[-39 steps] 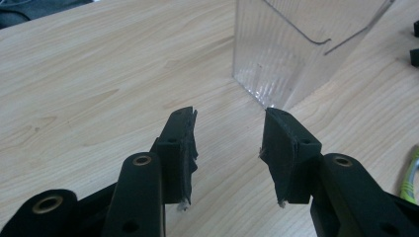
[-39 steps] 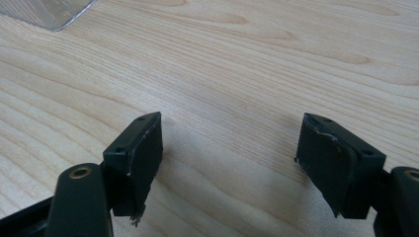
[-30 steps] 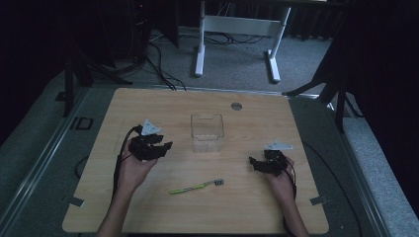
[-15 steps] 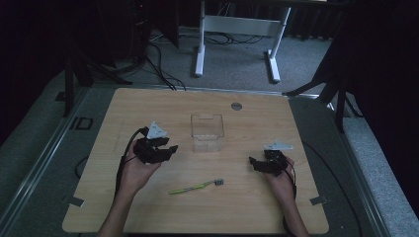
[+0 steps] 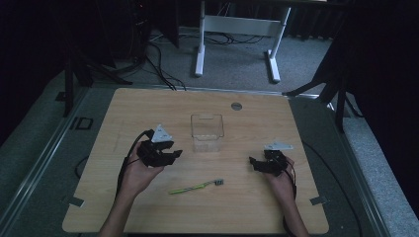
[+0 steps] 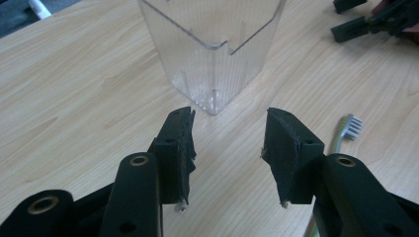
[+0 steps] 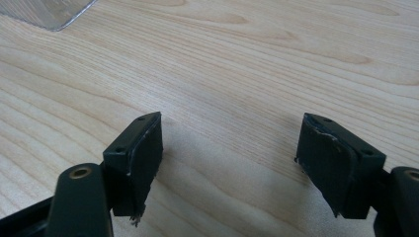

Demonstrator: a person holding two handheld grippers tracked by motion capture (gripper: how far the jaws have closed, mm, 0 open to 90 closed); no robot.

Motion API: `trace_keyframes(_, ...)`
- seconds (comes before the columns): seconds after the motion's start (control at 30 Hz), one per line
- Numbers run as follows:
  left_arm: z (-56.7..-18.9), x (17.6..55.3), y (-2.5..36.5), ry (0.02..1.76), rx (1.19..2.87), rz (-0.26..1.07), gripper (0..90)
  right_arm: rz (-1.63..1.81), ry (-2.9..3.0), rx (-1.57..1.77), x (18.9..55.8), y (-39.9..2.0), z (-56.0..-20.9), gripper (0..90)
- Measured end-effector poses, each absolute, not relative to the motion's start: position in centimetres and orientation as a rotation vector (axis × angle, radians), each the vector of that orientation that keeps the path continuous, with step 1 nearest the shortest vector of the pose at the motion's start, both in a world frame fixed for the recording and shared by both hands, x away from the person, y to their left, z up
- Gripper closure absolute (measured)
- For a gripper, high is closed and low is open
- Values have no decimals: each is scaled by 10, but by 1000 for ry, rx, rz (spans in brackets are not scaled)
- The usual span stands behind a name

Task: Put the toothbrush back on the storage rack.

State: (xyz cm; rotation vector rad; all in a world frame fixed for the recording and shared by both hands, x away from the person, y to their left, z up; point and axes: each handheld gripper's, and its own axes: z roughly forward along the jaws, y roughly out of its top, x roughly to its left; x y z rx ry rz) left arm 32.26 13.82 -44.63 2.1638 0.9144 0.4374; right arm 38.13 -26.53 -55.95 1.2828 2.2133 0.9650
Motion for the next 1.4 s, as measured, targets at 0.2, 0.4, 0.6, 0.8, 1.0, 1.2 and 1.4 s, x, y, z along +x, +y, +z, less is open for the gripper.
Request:
trace_keyframes(0.2, -445, 321, 136, 889, 2175, 419, 539, 965, 2213, 1283, 381, -265, -559, 257)
trace_keyframes(0.4, -445, 318, 133, 862, 2187, 408, 539, 965, 2213, 1283, 381, -265, -559, 257)
trace_keyframes(0.6, -446, 317, 131, 839, 2204, 387, 540, 965, 2213, 1283, 381, -265, -559, 257)
trace_keyframes(0.8, -446, 316, 128, 813, 2215, 371, 540, 965, 2213, 1283, 381, -265, -559, 257)
trace_keyframes(1.0, -446, 315, 124, 806, 2240, 371, 542, 965, 2213, 1283, 381, -265, -559, 257)
trace_keyframes(1.2, -447, 314, 120, 788, 2257, 361, 546, 965, 2213, 1284, 381, -265, -559, 257)
trace_keyframes(1.4, -447, 314, 115, 763, 2282, 349, 554, 965, 2213, 1283, 381, -265, -559, 257)
